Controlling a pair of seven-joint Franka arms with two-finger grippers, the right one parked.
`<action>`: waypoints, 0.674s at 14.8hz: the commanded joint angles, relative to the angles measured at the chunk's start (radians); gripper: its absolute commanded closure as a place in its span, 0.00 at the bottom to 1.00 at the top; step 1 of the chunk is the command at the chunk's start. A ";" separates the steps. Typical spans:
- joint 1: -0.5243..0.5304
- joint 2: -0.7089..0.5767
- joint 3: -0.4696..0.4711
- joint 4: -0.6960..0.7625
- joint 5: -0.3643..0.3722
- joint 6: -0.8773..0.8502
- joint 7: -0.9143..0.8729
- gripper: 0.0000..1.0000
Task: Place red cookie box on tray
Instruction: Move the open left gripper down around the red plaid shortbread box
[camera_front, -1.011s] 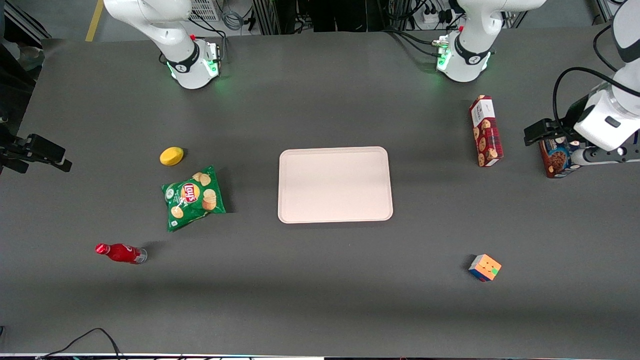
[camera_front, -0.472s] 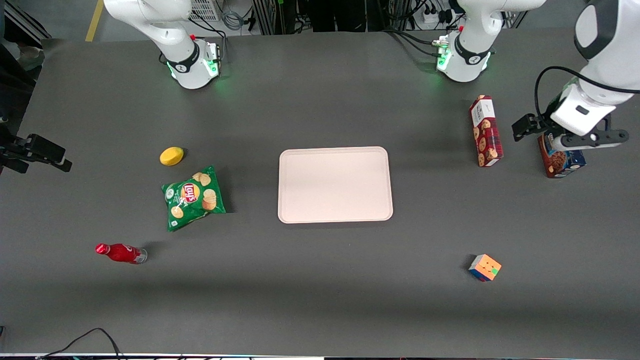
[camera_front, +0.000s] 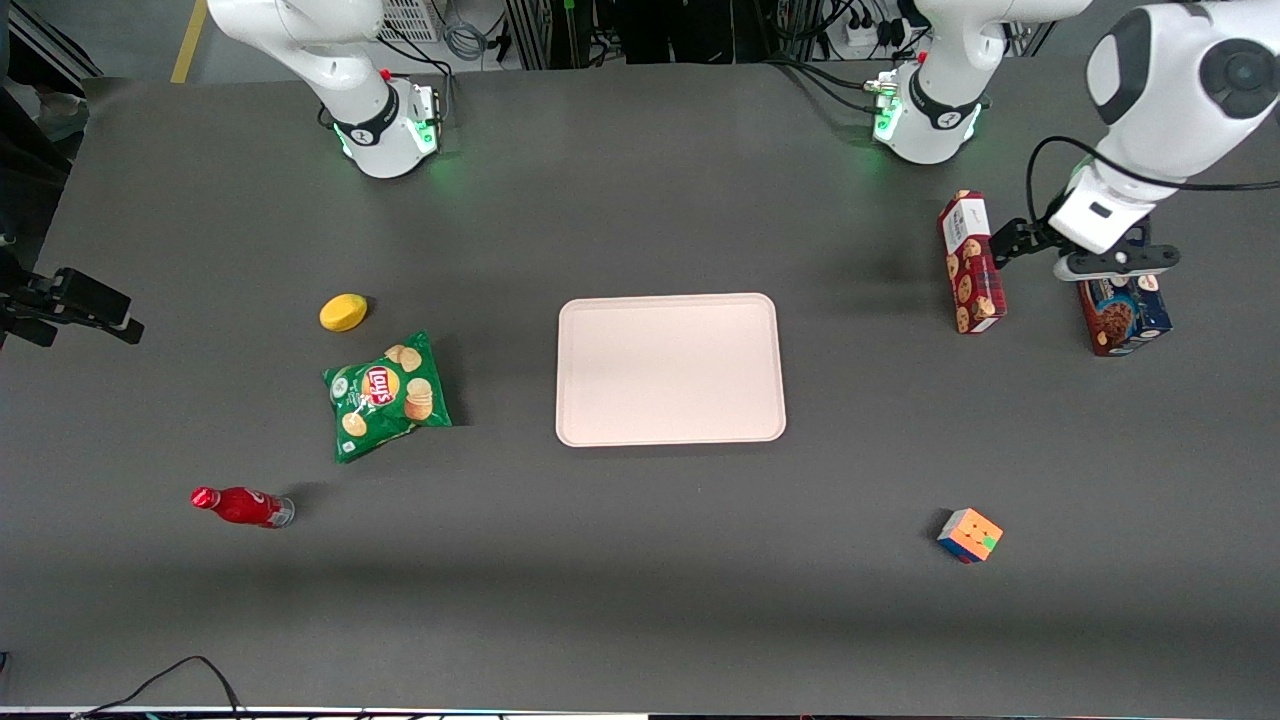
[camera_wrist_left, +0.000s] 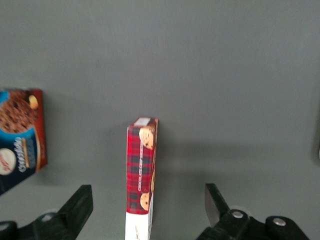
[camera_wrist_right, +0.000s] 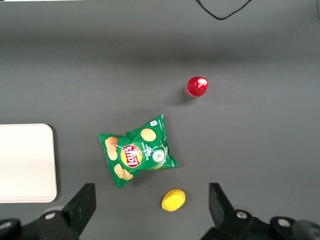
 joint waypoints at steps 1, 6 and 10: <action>0.003 -0.030 0.004 -0.100 0.013 0.036 0.022 0.00; 0.011 0.058 0.007 -0.128 0.014 0.101 0.096 0.00; 0.046 0.174 0.007 -0.129 0.014 0.235 0.156 0.00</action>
